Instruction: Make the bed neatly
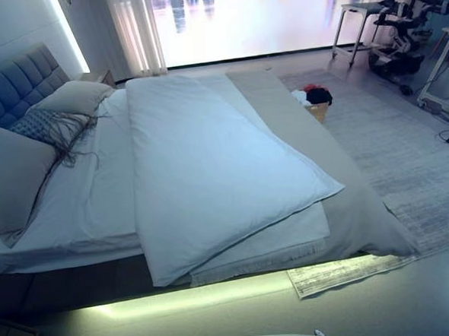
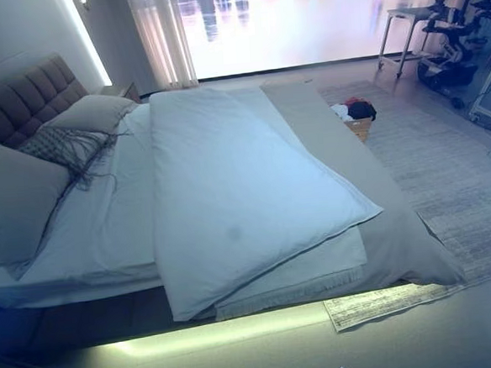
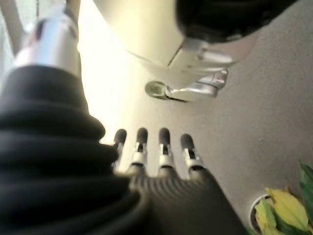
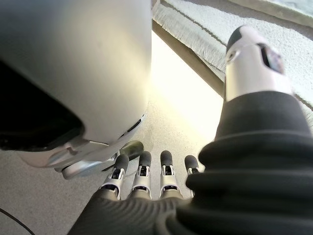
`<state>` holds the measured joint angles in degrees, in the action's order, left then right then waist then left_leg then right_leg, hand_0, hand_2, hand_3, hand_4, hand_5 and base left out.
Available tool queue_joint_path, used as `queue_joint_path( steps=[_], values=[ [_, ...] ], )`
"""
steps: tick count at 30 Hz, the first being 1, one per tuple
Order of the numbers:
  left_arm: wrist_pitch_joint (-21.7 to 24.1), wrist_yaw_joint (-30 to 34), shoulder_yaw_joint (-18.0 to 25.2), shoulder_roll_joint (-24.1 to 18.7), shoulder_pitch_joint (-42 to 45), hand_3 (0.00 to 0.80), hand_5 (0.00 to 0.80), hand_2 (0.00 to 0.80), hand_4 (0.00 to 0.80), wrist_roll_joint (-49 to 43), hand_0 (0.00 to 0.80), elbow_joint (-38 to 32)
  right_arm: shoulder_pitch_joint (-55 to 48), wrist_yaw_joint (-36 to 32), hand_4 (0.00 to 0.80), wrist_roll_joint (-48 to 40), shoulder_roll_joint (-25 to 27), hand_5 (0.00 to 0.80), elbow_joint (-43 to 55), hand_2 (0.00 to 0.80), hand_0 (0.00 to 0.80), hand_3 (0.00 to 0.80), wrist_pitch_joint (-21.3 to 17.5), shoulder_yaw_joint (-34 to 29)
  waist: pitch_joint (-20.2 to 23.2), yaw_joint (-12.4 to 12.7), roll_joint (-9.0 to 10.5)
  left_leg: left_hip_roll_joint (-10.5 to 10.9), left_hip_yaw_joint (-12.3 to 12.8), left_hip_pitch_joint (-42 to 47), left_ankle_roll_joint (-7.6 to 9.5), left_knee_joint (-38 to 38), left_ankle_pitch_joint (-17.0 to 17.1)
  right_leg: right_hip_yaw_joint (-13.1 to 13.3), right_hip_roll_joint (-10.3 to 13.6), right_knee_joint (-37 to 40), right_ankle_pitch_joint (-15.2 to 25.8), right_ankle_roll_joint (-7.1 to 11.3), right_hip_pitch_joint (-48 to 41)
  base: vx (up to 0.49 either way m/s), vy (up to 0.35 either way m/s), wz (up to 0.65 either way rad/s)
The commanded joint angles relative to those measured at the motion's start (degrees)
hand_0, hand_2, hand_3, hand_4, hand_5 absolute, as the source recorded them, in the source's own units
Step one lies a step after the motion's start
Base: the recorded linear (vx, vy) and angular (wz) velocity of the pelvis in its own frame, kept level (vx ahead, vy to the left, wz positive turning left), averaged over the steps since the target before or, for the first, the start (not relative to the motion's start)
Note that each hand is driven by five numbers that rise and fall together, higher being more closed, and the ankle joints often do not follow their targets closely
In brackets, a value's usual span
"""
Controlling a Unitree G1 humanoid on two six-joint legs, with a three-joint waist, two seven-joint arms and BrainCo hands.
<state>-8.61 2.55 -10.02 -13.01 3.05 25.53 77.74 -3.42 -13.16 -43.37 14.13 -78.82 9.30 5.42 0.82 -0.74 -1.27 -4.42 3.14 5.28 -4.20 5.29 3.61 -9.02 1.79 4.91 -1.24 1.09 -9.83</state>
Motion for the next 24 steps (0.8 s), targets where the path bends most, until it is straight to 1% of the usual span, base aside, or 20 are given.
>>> queue_joint_path(
  steps=[1,3,5,6,7,8,9,10,11,12,13,14,15,16,17,18,19,21,22,24],
  values=[
    [1.0,-1.0,0.3,0.4,-5.3,0.0,0.0,0.0,0.0,-0.1,0.0,3.2,5.8,0.8,0.0,0.5,-2.0,0.0,-1.8,0.0,0.0,0.0,-0.2,0.4,-2.5,-0.2,1.88,0.4,2.6,2.9,2.0,-0.3,-3.9,1.9,0.5,-0.2,2.0,1.77,2.4,0.043,-0.137,-0.04],
    [1.2,-1.0,0.3,0.7,-5.2,0.0,0.0,0.0,0.0,-1.2,0.0,3.0,5.9,1.4,0.0,1.8,-2.1,0.0,-1.6,0.0,0.0,0.0,-0.7,0.5,-2.5,-0.3,1.97,0.0,2.4,3.2,1.86,-0.8,-3.9,2.4,0.0,-0.3,1.7,1.33,2.1,0.062,-0.15,-0.05],
    [1.5,-1.4,0.1,1.1,-5.1,0.0,0.0,0.0,0.0,-1.8,0.0,2.9,6.1,2.1,0.0,3.1,-2.1,0.0,-1.5,0.0,0.0,0.0,-1.0,1.0,-2.7,-0.5,2.48,-0.7,2.4,2.8,1.44,-4.1,-4.6,3.0,-0.5,-0.9,1.5,0.65,2.2,0.07,-0.162,-0.03],
    [1.5,-1.8,0.1,1.2,-5.1,0.0,0.0,0.0,0.0,-1.9,0.0,2.8,6.3,2.5,0.0,3.4,-2.1,0.0,-1.4,0.0,0.0,0.0,-1.0,1.2,-2.9,-0.6,2.97,-1.0,2.8,1.7,1.34,-7.4,-5.3,3.3,-0.4,-1.3,1.6,0.27,2.6,0.048,-0.164,-0.03],
    [1.7,-2.1,0.4,1.3,-5.1,0.0,0.0,0.0,0.0,-2.1,0.0,2.7,6.6,2.1,0.0,3.8,-1.9,0.0,-1.1,0.0,0.0,0.0,-0.7,1.4,-3.7,-0.4,3.74,-0.8,2.8,-1.1,1.27,-13.6,-4.8,3.3,-0.1,-1.8,2.0,-0.23,2.8,0.025,-0.16,-0.06],
    [1.9,-2.1,0.5,1.4,-5.1,0.0,0.0,0.0,0.0,-2.1,0.0,2.5,6.8,1.8,0.0,4.2,-1.8,0.0,-0.7,0.0,0.0,0.0,-0.1,1.8,-4.3,-0.1,4.17,-0.4,2.2,-4.4,1.29,-19.2,-3.9,3.1,0.1,-2.1,2.2,-0.68,3.1,0.012,-0.145,-0.05],
    [2.0,-2.2,0.4,1.5,-5.2,0.0,0.0,0.0,0.0,-1.6,0.0,2.4,7.1,1.9,0.0,4.7,-1.6,0.0,-0.2,0.0,0.0,0.0,0.3,2.2,-5.3,0.4,4.33,0.0,1.1,-8.4,1.2,-23.8,-1.9,3.3,0.1,-2.6,2.3,-1.25,3.1,0.013,-0.076,-0.08],
    [1.9,-2.2,0.3,1.6,-5.3,0.0,0.0,0.0,0.0,-1.3,0.0,2.4,7.3,1.8,0.0,5.1,-1.3,0.0,-0.1,0.0,0.0,0.0,0.4,2.6,-6.4,0.9,4.05,0.6,0.1,-11.9,0.89,-25.7,0.5,3.9,-0.1,-3.1,2.1,-1.51,2.7,0.055,-0.011,-0.17],
    [1.6,-2.0,0.5,1.7,-5.3,0.0,0.0,0.0,0.0,-1.4,0.0,2.6,7.4,1.4,0.0,5.4,-1.0,0.0,-0.2,0.0,0.0,0.0,0.6,2.9,-7.1,1.3,3.44,0.9,-0.1,-13.6,0.27,-24.0,2.4,4.4,-0.5,-3.4,1.7,-1.43,2.3,0.134,0.067,-0.32],
    [1.4,-1.9,0.6,1.8,-5.0,0.0,0.0,0.0,0.0,-1.3,0.0,2.9,7.6,1.1,0.0,5.9,-0.7,0.0,-0.5,0.0,0.0,0.0,0.8,2.9,-7.6,1.6,2.75,0.8,0.3,-13.9,-0.28,-20.7,4.0,4.9,-1.0,-3.5,1.2,-1.26,1.6,0.215,0.114,-0.36],
    [1.3,-1.8,0.5,1.9,-4.6,0.0,0.0,0.0,0.0,-1.3,0.0,3.1,7.6,0.7,0.0,6.2,-0.4,0.0,-0.8,0.0,0.0,0.0,0.9,3.0,-7.9,1.8,2.06,0.3,1.0,-13.8,-0.65,-16.6,5.2,5.0,-1.5,-3.4,0.6,-1.16,1.1,0.267,0.135,-0.25],
    [1.2,-1.6,0.3,2.0,-4.3,0.0,0.0,0.0,0.0,-1.3,0.0,3.3,7.5,0.3,0.0,6.1,-0.3,0.0,-1.0,0.0,0.0,0.0,0.8,3.0,-8.2,2.1,1.39,-0.2,1.2,-13.9,-1.14,-11.9,7.2,5.0,-2.0,-3.2,0.0,-1.18,0.3,0.272,0.118,-0.12],
    [1.3,-1.6,0.0,2.0,-3.9,0.0,0.0,0.0,0.0,-1.3,0.0,3.4,7.3,0.1,0.0,6.2,-0.2,0.0,-1.1,0.0,0.0,0.0,0.8,2.9,-8.5,2.5,0.89,-0.3,0.7,-14.4,-1.58,-8.0,9.6,5.3,-2.5,-3.0,-0.4,-1.26,-0.5,0.283,0.111,-0.05],
    [1.6,-1.6,-0.3,2.2,-3.4,0.0,0.0,0.0,0.0,-1.3,0.0,3.6,7.0,0.1,0.0,6.5,-0.1,0.0,-1.0,0.0,0.0,0.0,0.6,2.9,-8.7,3.2,0.6,-0.1,-0.1,-15.4,-1.88,-4.2,11.0,5.8,-2.7,-2.8,-0.9,-1.31,-1.4,0.271,0.108,-0.03],
    [1.8,-1.6,-0.5,2.4,-3.1,0.0,0.0,0.0,0.0,-1.3,0.0,3.7,6.8,0.1,0.0,6.6,0.0,0.0,-1.1,0.0,0.0,0.0,0.3,3.0,-8.9,3.7,0.46,0.1,-0.8,-16.3,-1.99,-2.1,11.6,6.2,-2.9,-2.9,-1.5,-1.39,-2.2,0.244,0.109,-0.04],
    [2.1,-1.6,-0.5,2.6,-2.9,0.0,0.0,0.0,0.0,-1.5,0.0,3.8,6.6,0.1,0.0,6.5,0.0,0.0,-1.1,0.0,0.0,0.0,-0.1,3.0,-9.0,4.1,0.42,0.3,-1.4,-16.9,-1.99,-1.7,11.8,6.4,-2.8,-2.9,-2.0,-1.41,-2.8,0.209,0.129,-0.05],
    [2.4,-1.6,-0.1,2.9,-2.8,0.0,0.0,0.0,0.0,-1.9,0.0,3.8,6.6,0.2,0.0,6.1,0.0,0.0,-1.2,0.0,0.0,0.0,-0.5,2.9,-9.0,4.2,0.51,0.3,-1.0,-16.5,-1.7,-1.7,10.4,6.3,-2.3,-2.9,-2.4,-1.31,-3.2,0.192,0.152,-0.13],
    [2.8,-1.8,0.1,3.0,-2.8,0.0,0.0,0.0,0.0,-1.7,0.0,4.0,6.7,-0.3,0.0,5.6,-0.1,0.0,-1.8,0.0,0.0,0.0,-1.0,2.7,-8.7,4.2,0.43,0.0,0.2,-14.9,-1.34,-1.9,9.3,5.3,-1.1,-3.0,-2.7,-0.78,-3.8,0.222,0.186,-0.28],
    [3.3,-2.0,0.3,2.9,-2.8,0.0,0.0,0.0,0.0,-1.8,0.0,4.2,6.7,-0.6,0.0,5.4,-0.4,0.0,-2.2,0.0,0.0,0.0,-1.5,2.4,-8.3,4.4,0.45,0.1,0.3,-13.6,-0.98,-2.4,8.0,4.6,0.1,-3.2,-3.2,-0.18,-4.9,0.253,0.181,-0.25],
    [3.4,-2.1,0.6,2.4,-2.8,0.0,0.0,0.0,0.0,-2.5,0.0,4.2,6.3,-1.0,0.0,5.6,-0.8,0.0,-2.5,0.0,0.0,0.0,-1.9,2.2,-7.4,4.7,0.6,0.3,0.7,-12.0,-0.26,-2.3,6.0,3.5,1.5,-3.1,-3.7,0.44,-6.2,0.302,0.2,-0.17]
  ],
)
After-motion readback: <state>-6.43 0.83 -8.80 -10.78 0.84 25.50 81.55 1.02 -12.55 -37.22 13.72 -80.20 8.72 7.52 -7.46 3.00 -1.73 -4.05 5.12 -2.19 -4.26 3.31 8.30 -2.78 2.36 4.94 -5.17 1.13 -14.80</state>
